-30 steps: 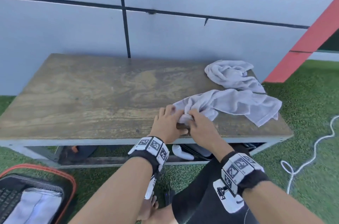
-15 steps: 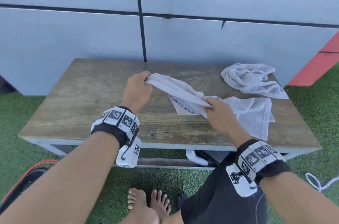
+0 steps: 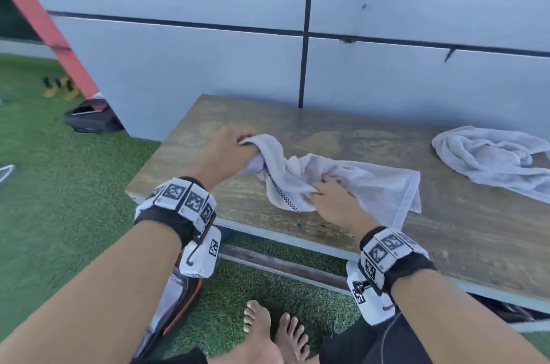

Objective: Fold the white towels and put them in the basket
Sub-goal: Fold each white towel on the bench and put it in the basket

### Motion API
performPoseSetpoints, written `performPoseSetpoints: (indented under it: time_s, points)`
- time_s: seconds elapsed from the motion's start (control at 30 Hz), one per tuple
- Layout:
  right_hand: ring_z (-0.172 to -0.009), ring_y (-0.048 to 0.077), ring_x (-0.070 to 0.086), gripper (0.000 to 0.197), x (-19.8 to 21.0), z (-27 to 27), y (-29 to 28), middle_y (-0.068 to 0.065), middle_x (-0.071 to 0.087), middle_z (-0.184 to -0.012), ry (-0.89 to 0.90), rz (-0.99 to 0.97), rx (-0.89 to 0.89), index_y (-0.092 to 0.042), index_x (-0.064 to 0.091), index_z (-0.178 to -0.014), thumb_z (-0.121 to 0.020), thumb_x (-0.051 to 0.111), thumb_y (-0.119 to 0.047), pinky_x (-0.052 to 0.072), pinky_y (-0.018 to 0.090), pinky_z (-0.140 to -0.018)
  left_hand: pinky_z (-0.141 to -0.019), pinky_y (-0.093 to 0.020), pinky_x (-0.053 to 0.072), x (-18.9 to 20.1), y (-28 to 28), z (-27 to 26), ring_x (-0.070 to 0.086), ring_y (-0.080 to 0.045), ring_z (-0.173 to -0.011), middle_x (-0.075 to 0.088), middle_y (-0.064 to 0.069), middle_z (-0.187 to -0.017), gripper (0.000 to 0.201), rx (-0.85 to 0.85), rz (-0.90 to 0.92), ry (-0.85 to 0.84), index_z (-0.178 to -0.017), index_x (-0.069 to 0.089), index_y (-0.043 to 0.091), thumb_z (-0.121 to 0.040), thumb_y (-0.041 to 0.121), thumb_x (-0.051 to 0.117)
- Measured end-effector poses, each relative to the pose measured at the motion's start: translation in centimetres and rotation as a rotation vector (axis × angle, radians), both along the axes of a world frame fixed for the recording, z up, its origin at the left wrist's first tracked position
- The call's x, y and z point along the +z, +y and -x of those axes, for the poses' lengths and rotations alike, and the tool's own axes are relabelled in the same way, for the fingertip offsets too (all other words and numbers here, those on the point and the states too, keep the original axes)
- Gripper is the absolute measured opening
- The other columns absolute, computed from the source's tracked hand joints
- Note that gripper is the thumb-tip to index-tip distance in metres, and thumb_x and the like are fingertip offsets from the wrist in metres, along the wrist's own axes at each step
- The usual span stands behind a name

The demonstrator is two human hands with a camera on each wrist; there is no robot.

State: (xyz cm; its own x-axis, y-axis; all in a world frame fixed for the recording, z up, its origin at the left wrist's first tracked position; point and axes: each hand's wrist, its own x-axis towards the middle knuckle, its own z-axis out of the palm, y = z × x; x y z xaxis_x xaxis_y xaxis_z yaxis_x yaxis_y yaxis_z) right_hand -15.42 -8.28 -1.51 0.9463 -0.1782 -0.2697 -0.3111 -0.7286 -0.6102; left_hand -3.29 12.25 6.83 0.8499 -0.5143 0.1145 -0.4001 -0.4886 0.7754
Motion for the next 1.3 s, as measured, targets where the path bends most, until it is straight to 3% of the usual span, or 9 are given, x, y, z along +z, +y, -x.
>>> performPoseSetpoints:
  time_s: [0.13, 0.33, 0.5, 0.6, 0.7, 0.83, 0.93, 1.13, 1.3]
  points:
    - [-0.07, 0.022, 0.049, 0.026, -0.4, 1.2, -0.1, 0.008, 0.06, -0.083, -0.07, -0.186, 0.015, 0.001, 0.063, -0.097, -0.1, 0.045, -0.017, 0.034, 0.033, -0.068, -0.049, -0.023, 0.025, -2.2, 0.3, 1.1, 0.03, -0.012, -0.053, 0.04, -0.004, -0.057, 0.028, -0.144, -0.104, 0.089, -0.076, 0.063, -0.009, -0.091, 0.015, 0.06]
    - [-0.088, 0.027, 0.049, 0.022, -2.3, 2.5, -2.2, 0.005, 0.053, -0.097, -0.296, 0.203, -0.264, -0.016, 0.063, -0.091, -0.097, 0.042, -0.019, 0.046, 0.042, -0.076, -0.071, -0.033, 0.054, -5.4, -1.3, 2.2, 0.062, -0.02, -0.074, 0.071, -0.007, -0.084, 0.024, -0.249, -0.297, 0.117, -0.085, 0.074, 0.013, -0.094, 0.029, 0.059]
    - [-0.104, 0.038, 0.049, 0.022, -2.3, 3.4, -4.1, 0.014, 0.054, -0.111, -0.245, 0.22, -0.524, -0.022, 0.058, -0.1, -0.097, 0.036, -0.026, 0.046, 0.051, -0.089, -0.053, -0.021, 0.034, -5.2, -3.2, 3.6, 0.041, -0.011, -0.056, 0.053, -0.002, -0.066, 0.038, -0.3, -0.339, 0.299, -0.092, 0.072, 0.01, -0.099, 0.042, 0.052]
    - [-0.107, 0.038, 0.048, 0.023, -2.4, 3.5, -4.3, 0.012, 0.054, -0.114, -0.163, 0.238, -0.463, -0.026, 0.06, -0.101, -0.095, 0.038, -0.029, 0.044, 0.048, -0.092, -0.075, -0.04, 0.048, -5.8, -4.1, 3.8, 0.052, -0.016, -0.082, 0.059, -0.012, -0.1, 0.031, -0.263, -0.304, 0.222, -0.101, 0.072, 0.011, -0.099, 0.035, 0.054]
    - [-0.112, 0.031, 0.048, 0.034, -2.9, 3.1, -4.1, 0.003, 0.055, -0.114, -0.127, 0.258, -0.226, -0.034, 0.067, -0.106, -0.092, 0.036, -0.03, 0.036, 0.045, -0.099, -0.107, -0.05, 0.038, -6.8, -4.7, 4.4, 0.042, -0.029, -0.126, 0.045, -0.01, -0.14, 0.024, -0.325, -0.448, 0.151, -0.101, 0.074, 0.023, -0.097, 0.039, 0.056]
    - [-0.11, 0.018, 0.055, 0.036, -1.9, 2.5, -3.1, -0.004, 0.062, -0.127, -0.203, 0.047, 0.032, -0.018, 0.074, -0.112, -0.093, 0.046, -0.003, 0.041, 0.02, -0.091, -0.076, -0.033, 0.047, -6.7, -5.9, 5.4, 0.054, -0.021, -0.082, 0.058, -0.008, -0.092, 0.034, -0.396, -0.396, 0.192, -0.065, 0.058, 0.017, -0.097, 0.026, 0.056]
    - [-0.103, 0.017, 0.057, 0.037, -0.5, 1.6, -3.0, -0.007, 0.062, -0.119, -0.155, -0.071, 0.005, -0.011, 0.074, -0.111, -0.093, 0.045, 0.003, 0.043, 0.013, -0.076, -0.055, -0.027, 0.035, -6.1, -6.9, 4.8, 0.038, -0.013, -0.052, 0.046, 0.002, -0.056, 0.046, -0.409, -0.382, 0.23, -0.05, 0.043, 0.021, -0.095, 0.02, 0.055]
    - [-0.074, 0.028, 0.057, 0.028, 7.7, -6.4, -8.2, 0.006, 0.066, -0.08, -0.325, 0.138, -0.067, -0.007, 0.068, -0.079, -0.086, 0.041, -0.002, 0.036, 0.025, -0.054, -0.064, -0.031, 0.044, 1.1, -12.1, -2.7, 0.059, -0.028, -0.076, 0.067, -0.013, -0.083, 0.025, -0.251, -0.275, -0.015, -0.083, 0.071, 0.005, -0.088, 0.012, 0.047]
    - [-0.068, 0.027, 0.042, 0.028, 17.7, -10.8, -14.0, 0.004, 0.042, -0.061, -0.525, 0.268, -0.283, -0.02, 0.039, -0.057, -0.084, 0.037, -0.012, 0.027, 0.032, -0.06, -0.063, -0.033, 0.049, 9.5, -13.6, -9.9, 0.058, -0.031, -0.071, 0.055, -0.007, -0.074, 0.02, 0.13, -0.095, -0.238, -0.053, 0.047, 0.026, -0.072, 0.029, 0.054]
